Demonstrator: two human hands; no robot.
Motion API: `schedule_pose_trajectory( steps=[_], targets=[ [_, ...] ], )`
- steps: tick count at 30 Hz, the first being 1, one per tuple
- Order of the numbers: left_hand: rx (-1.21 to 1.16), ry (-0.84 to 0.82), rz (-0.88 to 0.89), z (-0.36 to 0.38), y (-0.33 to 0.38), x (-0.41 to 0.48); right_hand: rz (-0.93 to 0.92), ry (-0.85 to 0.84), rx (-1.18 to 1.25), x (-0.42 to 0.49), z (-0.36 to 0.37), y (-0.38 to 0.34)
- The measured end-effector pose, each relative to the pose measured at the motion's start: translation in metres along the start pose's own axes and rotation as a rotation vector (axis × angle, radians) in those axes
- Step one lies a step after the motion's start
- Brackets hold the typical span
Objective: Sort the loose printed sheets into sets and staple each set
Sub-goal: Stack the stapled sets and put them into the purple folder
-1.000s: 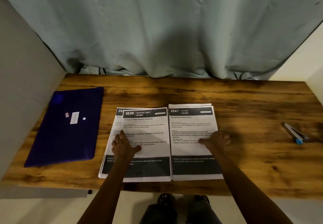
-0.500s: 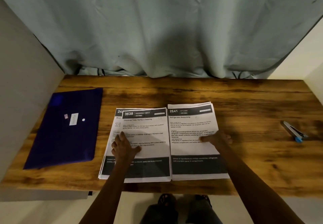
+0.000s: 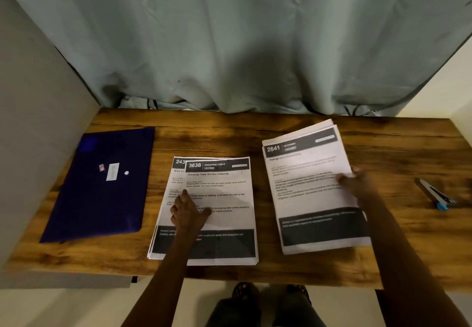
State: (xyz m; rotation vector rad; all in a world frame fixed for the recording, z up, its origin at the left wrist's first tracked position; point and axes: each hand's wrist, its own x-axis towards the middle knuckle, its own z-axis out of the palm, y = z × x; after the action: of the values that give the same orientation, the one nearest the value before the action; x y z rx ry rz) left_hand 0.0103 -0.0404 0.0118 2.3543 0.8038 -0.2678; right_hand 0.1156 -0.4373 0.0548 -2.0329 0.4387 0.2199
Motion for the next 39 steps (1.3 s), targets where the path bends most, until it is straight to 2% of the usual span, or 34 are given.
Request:
schedule_pose_trajectory(
  steps=[5, 11, 18, 30, 34, 39],
  targets=[
    [-0.084, -0.009, -0.009, 0.006, 0.014, -0.002, 0.036, -0.111, 0.102, -0.013, -0.01, -0.025],
    [-0.2, -0.017, -0.012, 0.02, 0.033, -0.011, 0.032, -0.143, 0.088, -0.036, 0.055, -0.014],
    [-0.163, -0.053, 0.04, 0.032, 0.053, -0.022, 0.088, -0.042, 0.015, -0.044, 0.1, 0.017],
    [-0.123, -0.15, 0.21, 0.057, 0.085, -0.038, 0.079, 0.101, -0.085, -0.05, 0.108, 0.021],
    [-0.095, -0.186, 0.269, 0.067, 0.091, -0.04, 0.08, 0.12, -0.182, -0.043, 0.106, 0.028],
    [-0.09, -0.215, 0.243, 0.073, 0.087, -0.038, 0.083, 0.077, -0.299, -0.044, 0.112, 0.033]
  ],
)
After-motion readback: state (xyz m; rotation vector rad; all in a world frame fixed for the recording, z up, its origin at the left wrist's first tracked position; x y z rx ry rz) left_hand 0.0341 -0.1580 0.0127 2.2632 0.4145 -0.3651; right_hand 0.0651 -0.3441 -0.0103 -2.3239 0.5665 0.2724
